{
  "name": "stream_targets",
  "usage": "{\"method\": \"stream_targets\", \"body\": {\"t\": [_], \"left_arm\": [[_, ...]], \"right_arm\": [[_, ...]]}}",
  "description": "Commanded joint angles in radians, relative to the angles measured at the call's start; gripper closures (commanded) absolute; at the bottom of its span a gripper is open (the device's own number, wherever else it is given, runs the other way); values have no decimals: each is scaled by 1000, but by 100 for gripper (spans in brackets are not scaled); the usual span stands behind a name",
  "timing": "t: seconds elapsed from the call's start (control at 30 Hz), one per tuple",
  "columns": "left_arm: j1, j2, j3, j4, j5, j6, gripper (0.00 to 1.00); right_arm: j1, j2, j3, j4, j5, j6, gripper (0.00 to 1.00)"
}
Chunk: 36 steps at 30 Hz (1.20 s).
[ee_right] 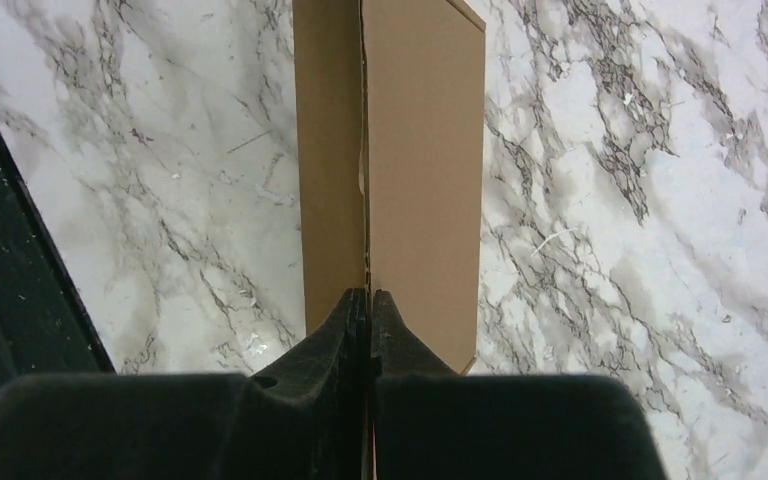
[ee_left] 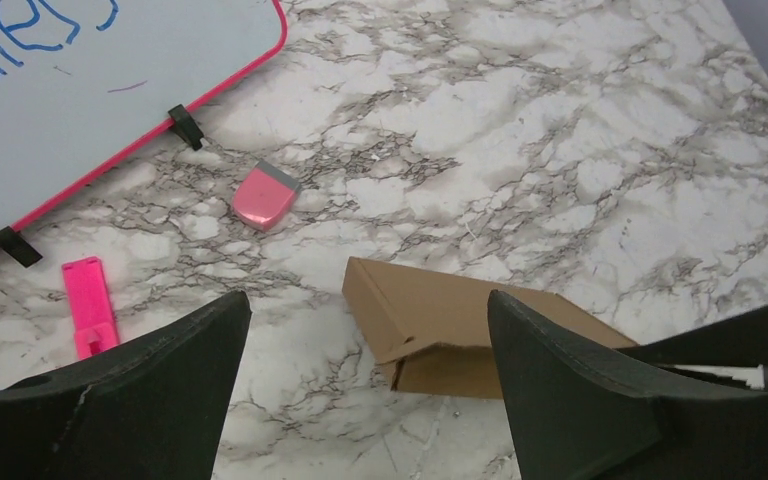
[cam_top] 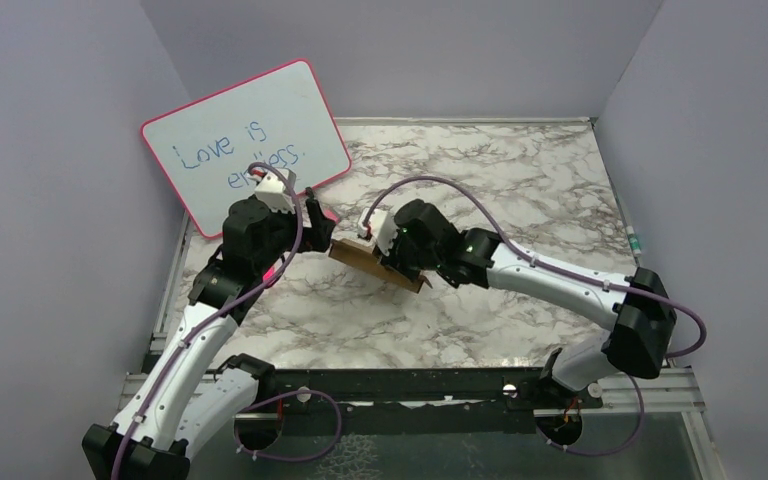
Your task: Fold the paper box
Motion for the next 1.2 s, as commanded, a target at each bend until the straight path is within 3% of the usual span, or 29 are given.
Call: {"method": "stream_targets", "body": {"t": [0.0, 0.13, 0.27, 0.5, 0.7, 1.03, 1.17], "left_arm": [[6, 4, 36, -38, 25, 100, 12], [6, 27, 24, -36, 48, 110, 13], [7, 57, 20, -36, 102, 144, 14], [9, 109, 44, -47, 155, 200, 14], [11, 182, 95, -74, 191, 210, 14], [18, 243, 128, -84, 210, 217, 15], [25, 265, 127, -91, 210, 216, 15]], "right_arm": [[-102, 24, 68, -79, -258, -46, 94], [-196, 92, 129, -134, -437, -92, 95], [-247, 181, 209, -203, -519, -141, 95], [-307, 311, 353, -309, -561, -207, 89], [-380, 351, 422, -356, -704, -253, 93], [-432, 502, 558, -477, -775, -335, 90], [-437, 545, 626, -511, -758, -339, 82]]}}
